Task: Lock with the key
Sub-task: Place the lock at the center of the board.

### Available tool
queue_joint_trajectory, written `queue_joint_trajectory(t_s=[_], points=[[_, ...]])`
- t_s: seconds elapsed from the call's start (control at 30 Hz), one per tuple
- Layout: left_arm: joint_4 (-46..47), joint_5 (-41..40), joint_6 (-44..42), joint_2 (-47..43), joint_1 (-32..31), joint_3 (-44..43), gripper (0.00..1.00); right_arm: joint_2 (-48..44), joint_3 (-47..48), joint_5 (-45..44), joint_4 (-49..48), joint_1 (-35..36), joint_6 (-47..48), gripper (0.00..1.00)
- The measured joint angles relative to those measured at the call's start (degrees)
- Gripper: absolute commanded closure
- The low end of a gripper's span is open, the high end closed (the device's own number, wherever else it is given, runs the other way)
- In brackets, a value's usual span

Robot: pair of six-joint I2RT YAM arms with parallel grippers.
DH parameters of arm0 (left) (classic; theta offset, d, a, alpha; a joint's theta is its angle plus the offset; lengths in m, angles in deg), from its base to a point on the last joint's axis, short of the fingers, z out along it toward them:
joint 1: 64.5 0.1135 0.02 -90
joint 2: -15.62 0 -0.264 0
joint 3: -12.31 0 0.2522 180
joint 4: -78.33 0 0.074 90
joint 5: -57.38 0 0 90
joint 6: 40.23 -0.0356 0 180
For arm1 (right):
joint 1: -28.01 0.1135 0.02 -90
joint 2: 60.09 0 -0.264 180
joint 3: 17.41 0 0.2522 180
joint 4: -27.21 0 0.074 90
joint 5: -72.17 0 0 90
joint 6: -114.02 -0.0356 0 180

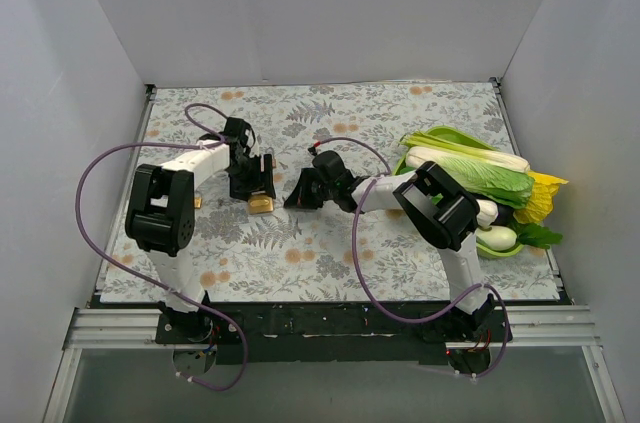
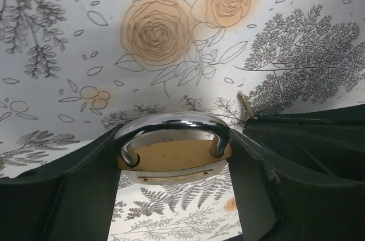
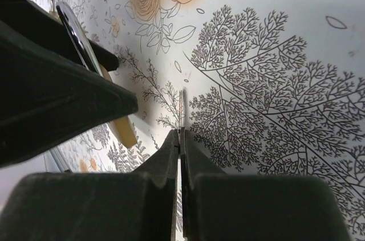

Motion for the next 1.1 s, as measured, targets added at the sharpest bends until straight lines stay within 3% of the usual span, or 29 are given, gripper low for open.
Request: queue_joint_trajectory(t_s=[0.27, 0.4, 0.57, 0.7, 1.1], points=[[-0.13, -3.8, 0.04, 2.16, -2.91, -2.75, 0.99, 0.15, 0.83, -1.33, 1.9, 0.07, -3.15, 0.99], [-0.33, -4.39, 0.39, 3.26, -2.97, -4.24, 0.89, 0.55, 1.4, -1.46, 2.05, 0.09, -3.82, 0.99], [-1.66, -4.76, 0.39, 4.72, -2.97, -6.27, 0.64, 1.14, 2.19, -1.97, 2.27, 0.15, -4.61, 0.99], [-1.84, -4.76, 0.17, 4.76, -2.99, -6.32, 0.57, 1.27, 2.47, -2.45, 2.32, 0.15, -4.72, 0.99], [-0.74, -4.7, -0.66, 3.87, -3.02, -4.79, 0.55, 1.4, 2.84, -2.71, 2.75, -0.11, -4.81, 0.99]])
